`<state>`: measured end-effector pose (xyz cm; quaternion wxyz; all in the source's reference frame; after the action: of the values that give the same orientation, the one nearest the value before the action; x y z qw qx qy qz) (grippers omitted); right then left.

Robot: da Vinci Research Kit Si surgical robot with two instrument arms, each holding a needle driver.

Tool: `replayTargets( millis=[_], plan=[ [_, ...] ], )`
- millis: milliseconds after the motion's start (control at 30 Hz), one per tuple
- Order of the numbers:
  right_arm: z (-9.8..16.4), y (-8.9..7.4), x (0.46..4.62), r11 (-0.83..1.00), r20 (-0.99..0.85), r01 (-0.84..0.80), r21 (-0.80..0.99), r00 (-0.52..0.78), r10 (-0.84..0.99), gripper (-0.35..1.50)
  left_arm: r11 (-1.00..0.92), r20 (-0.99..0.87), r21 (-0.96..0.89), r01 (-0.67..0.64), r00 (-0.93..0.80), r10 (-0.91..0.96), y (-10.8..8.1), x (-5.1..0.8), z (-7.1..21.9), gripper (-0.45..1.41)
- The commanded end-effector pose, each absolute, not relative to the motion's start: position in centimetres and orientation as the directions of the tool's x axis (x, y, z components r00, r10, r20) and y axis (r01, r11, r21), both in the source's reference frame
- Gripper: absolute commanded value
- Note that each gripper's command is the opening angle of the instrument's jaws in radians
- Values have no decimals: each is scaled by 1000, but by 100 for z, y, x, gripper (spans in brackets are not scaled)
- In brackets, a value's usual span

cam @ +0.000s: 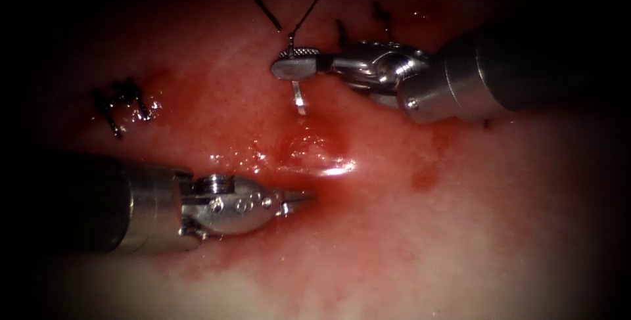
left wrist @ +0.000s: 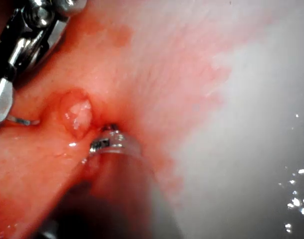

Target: Wound Closure

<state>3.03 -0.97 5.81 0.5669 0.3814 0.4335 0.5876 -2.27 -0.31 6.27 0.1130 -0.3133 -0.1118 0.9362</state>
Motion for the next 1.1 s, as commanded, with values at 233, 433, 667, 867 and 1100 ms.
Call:
replayTargets(
  millis=[233, 433, 667, 867, 1100],
  plan=[
    [586, -102, 302, -116, 87, -425, 898, -86, 992, -35, -948, -557, -286, -139, -781, 282, -42, -233, 631, -15],
    [588, -99, 295, -248, 206, -433, 867, -141, 968, -35, -948, -557, -286, -139, -781, 282, -42, -233, 631, -15],
    [591, -95, 295, -398, 349, -382, 834, -193, 917, -35, -948, -557, -286, -139, -781, 282, -43, -234, 630, -15],
    [588, -106, 299, -496, 470, -322, 807, -160, 868, -35, -948, -557, -286, -139, -781, 282, -42, -234, 630, -16],
    [585, -113, 300, -585, 572, -239, 775, -129, 810, -35, -948, -555, -287, -138, -783, 282, -43, -234, 630, -16]
  ],
)
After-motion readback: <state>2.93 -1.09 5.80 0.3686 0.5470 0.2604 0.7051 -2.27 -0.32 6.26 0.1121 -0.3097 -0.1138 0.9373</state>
